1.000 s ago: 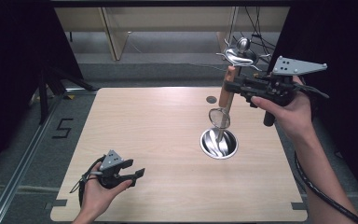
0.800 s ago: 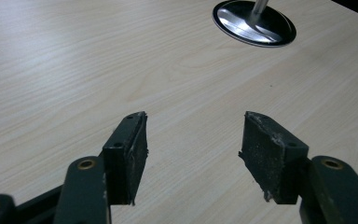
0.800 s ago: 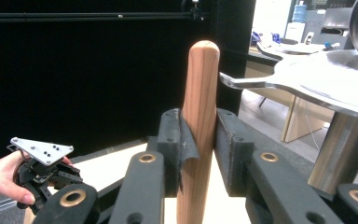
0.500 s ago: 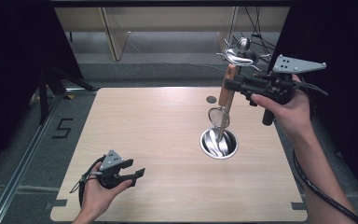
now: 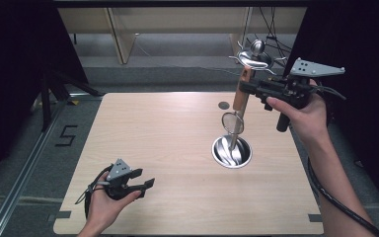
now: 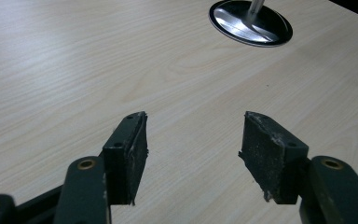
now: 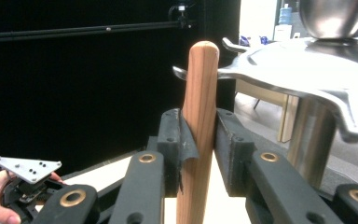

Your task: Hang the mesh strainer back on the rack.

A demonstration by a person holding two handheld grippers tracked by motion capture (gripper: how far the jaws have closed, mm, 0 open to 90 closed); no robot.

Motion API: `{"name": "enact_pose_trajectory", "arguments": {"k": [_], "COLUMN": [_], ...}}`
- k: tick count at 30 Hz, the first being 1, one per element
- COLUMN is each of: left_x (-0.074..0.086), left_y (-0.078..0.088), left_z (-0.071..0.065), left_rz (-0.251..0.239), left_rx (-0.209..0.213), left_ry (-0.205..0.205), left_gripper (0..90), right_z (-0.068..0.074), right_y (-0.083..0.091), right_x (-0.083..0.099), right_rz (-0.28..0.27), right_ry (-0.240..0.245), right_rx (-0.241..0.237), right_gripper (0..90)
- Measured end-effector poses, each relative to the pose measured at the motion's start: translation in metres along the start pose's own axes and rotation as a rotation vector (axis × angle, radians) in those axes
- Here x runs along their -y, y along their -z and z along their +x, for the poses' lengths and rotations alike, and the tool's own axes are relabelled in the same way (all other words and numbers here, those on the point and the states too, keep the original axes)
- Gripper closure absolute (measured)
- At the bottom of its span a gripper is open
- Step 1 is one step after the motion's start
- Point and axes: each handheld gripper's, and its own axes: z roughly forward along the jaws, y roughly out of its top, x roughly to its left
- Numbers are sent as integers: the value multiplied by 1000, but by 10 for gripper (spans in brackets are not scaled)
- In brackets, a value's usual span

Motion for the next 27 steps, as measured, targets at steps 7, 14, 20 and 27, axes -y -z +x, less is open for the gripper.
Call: {"name": "enact_pose_trajectory", "arguments": {"k": [7, 14, 20, 27], "left_x": [1, 0, 1, 1], "left_y": [2, 1, 1, 2], "left_z": [1, 1, 1, 5], "left_rz": [-21, -23, -28, -36], "left_rx": [2, -1, -4, -4], "left_ry": [22, 18, 26, 46], "left_gripper": [399, 399, 399, 395], "right_z": [-4, -4, -2, 3], "right_y": [2, 5, 11, 26], "right_x": [4, 7, 11, 20], "right_rz": [-17, -35, -27, 16], "right_ry": [-46, -68, -88, -53], "right_rx": [3, 13, 55, 171], "right_gripper": [740, 734, 686, 577]}}
